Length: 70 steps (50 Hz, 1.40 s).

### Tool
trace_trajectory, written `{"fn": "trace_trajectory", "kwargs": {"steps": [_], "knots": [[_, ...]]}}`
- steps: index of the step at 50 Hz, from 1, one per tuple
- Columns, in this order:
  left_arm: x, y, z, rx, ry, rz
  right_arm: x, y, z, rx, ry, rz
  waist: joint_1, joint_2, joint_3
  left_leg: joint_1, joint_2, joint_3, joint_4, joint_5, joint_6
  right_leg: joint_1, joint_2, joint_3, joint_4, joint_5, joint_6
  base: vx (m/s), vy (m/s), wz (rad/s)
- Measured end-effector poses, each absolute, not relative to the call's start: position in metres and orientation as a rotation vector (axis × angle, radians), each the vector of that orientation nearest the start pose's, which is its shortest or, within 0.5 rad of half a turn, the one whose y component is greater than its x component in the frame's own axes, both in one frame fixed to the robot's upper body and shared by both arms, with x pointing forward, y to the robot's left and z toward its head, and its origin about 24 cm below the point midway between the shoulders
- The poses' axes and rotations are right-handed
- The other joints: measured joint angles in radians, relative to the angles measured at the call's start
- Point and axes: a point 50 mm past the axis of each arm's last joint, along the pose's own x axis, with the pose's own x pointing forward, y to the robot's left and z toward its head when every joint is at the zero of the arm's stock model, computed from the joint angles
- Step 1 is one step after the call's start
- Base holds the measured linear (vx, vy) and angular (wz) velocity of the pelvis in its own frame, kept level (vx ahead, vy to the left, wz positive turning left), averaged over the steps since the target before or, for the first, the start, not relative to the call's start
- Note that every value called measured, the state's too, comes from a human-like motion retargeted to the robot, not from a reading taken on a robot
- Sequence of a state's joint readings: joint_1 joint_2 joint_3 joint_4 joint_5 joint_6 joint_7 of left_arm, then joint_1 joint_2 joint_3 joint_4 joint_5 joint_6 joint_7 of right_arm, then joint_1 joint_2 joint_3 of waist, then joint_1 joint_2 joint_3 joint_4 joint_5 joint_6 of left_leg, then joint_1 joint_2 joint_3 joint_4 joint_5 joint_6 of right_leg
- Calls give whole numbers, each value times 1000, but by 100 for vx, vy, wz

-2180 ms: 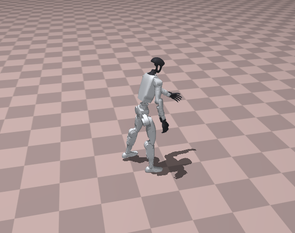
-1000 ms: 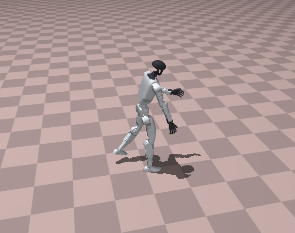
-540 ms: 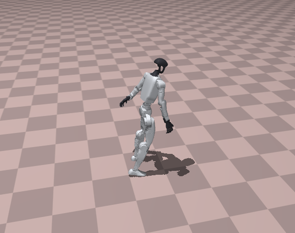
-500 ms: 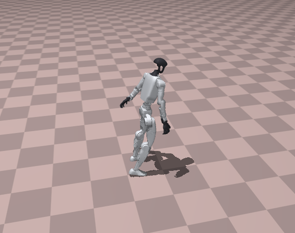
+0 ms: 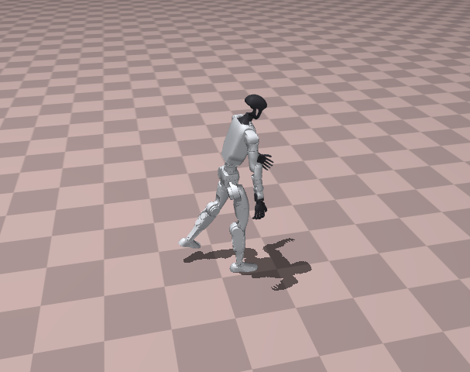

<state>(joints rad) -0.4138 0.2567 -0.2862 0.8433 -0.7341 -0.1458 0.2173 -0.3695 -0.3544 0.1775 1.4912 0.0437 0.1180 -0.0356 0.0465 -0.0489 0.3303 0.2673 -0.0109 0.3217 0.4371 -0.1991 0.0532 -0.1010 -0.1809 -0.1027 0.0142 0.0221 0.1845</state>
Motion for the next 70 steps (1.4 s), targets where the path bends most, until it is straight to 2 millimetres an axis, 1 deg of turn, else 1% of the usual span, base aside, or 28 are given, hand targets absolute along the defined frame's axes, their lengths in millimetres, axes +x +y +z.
{"fn": "trace_trajectory", "kwargs": {"steps": [1,2,3,4,5,8,9,10,12,15,17,20,23,25,27,29,31,35,38,40,42,45,48,51,55,60,65,70], "knots": [[294,187,-39,-247,432,231,182,-283,-117,-472,1250,-160,-2,4,-13,-71,6,1,116,-22,12,-2,1,41,-4,4,1,31,-8,250],[287,183,-48,-215,481,192,190,-283,-112,-461,1260,-156,-90,7,-27,-183,-38,-142,221,-6,35,51,19,390,-19,-22,-88,-29,-4,1183],[287,166,-51,-131,513,66,194,-284,-109,-334,1252,-194,-352,8,-46,-376,-181,-573,303,85,81,213,70,1352,-56,-107,-357,-58,-16,1584],[278,175,-62,-55,576,51,211,-280,-101,-300,1223,-164,-523,27,-71,-506,-278,-793,370,122,71,243,112,1673,-74,-95,-446,-66,-43,1416],[263,198,-75,13,657,89,234,-272,-89,-316,1186,-103,-648,55,-98,-603,-351,-907,428,132,32,208,148,1673,-84,-35,-446,-13,-60,515],[199,244,-115,165,933,127,300,-234,-50,-395,964,-6,-676,154,-180,-823,-350,-830,369,102,17,20,227,1673,-91,-41,-446,-3,-42,-288],[158,253,-134,240,1062,145,305,-223,-49,-461,887,-37,-364,91,-144,-655,-214,-442,262,-8,17,1,142,1114,-56,-55,-273,153,-41,-1962],[107,259,-151,338,1203,159,303,-211,-54,-542,811,-87,92,-17,-77,-368,-19,111,124,-177,17,13,1,275,-1,-63,-12,205,-39,-1925],[66,273,-156,295,1325,219,322,-190,-36,-432,618,-81,155,-9,-54,-346,-9,135,-74,-130,-6,52,6,202,16,-106,-1,107,8,-647],[0,287,-157,278,1544,301,327,-170,-26,-361,462,-69,198,18,-49,-325,28,131,-355,10,-35,119,57,218,32,-134,-24,56,16,-57],[-32,294,-152,235,1640,397,320,-167,-31,-316,452,-57,213,22,-53,-316,50,130,-431,70,-46,155,78,222,43,-147,-40,56,19,-22],[-54,300,-146,185,1702,538,299,-173,-54,-278,547,-56,224,-1,-58,-269,53,119,-436,31,-19,195,83,220,78,-158,-46,55,20,10],[-48,302,-146,167,1687,554,259,-189,-89,-289,718,-67,217,1,-59,-203,78,88,-401,-34,3,204,116,213,217,-141,-51,55,22,41],[-30,302,-148,172,1658,502,225,-200,-113,-313,854,-62,218,7,-65,-172,102,70,-385,-56,17,135,145,199,429,-138,-67,51,20,35],[5,301,-151,202,1593,423,188,-213,-133,-344,999,-65,225,-18,-88,-181,96,55,-362,-75,22,-16,133,172,708,-132,-59,49,15,49],[48,299,-150,219,1484,369,146,-223,-150,-400,1156,-84,203,-32,-80,-153,89,19,-341,-100,-17,-91,85,92,890,-135,-29,52,13,92],[97,293,-144,234,1360,360,109,-230,-161,-419,1311,-55,197,-54,-80,-143,69,8,-327,-112,-20,-171,37,68,964,-186,-76,45,11,43],[200,258,-117,218,1033,254,52,-239,-169,-331,1542,29,141,-50,-108,-147,61,-49,-312,-92,3,-205,20,25,705,-210,-119,43,7,72],[270,227,-72,161,691,232,35,-249,-166,-280,1623,31,73,-49,-89,-107,32,-110,-318,-87,2,-130,14,37,296,-104,-64,49,-2,101],[303,208,-35,132,464,202,31,-255,-165,-267,1644,13,38,-64,-60,-50,-6,-147,-328,-96,-11,-69,-17,58,39,-1,15,55,-10,78],[321,195,-3,96,285,158,30,-257,-164,-255,1632,-17,35,-66,-44,5,-13,-159,-333,-107,-27,-59,-21,64,-56,132,77,55,-24,12],[331,185,25,-88,156,139,44,-262,-162,-257,1583,-76,52,-38,-32,46,-19,-148,-314,-98,-26,-64,-24,69,-4,103,77,50,-7,-31],[322,190,13,-306,201,236,77,-269,-155,-321,1528,-86,52,-9,-6,31,-19,-114,-191,-53,-10,4,-31,79,-16,39,11,48,-4,-39],[290,203,-31,-319,385,310,116,-274,-144,-406,1460,-101,35,5,8,-71,9,-49,86,-49,5,15,-41,90,71,-32,4,44,-10,-28],[215,224,-99,-75,727,310,179,-266,-124,-438,1268,-158,17,26,-36,-265,81,55,379,-147,31,-17,-40,96,130,-86,1,42,-3,-5],[99,239,-157,164,1201,209,253,-235,-91,-379,974,-167,93,17,-39,-329,42,139,189,-181,1,16,-56,120,119,-118,-6,43,8,-33],[9,260,-166,197,1526,269,304,-210,-51,-351,651,-159,170,13,-36,-325,31,273,-273,-62,-36,61,-42,89,127,-152,-14,43,16,21],[-31,277,-159,159,1636,478,302,-219,-46,-317,578,-182,187,20,-63,-305,34,416,-465,46,-16,142,-10,-2,116,-152,-55,45,21,86]]}}
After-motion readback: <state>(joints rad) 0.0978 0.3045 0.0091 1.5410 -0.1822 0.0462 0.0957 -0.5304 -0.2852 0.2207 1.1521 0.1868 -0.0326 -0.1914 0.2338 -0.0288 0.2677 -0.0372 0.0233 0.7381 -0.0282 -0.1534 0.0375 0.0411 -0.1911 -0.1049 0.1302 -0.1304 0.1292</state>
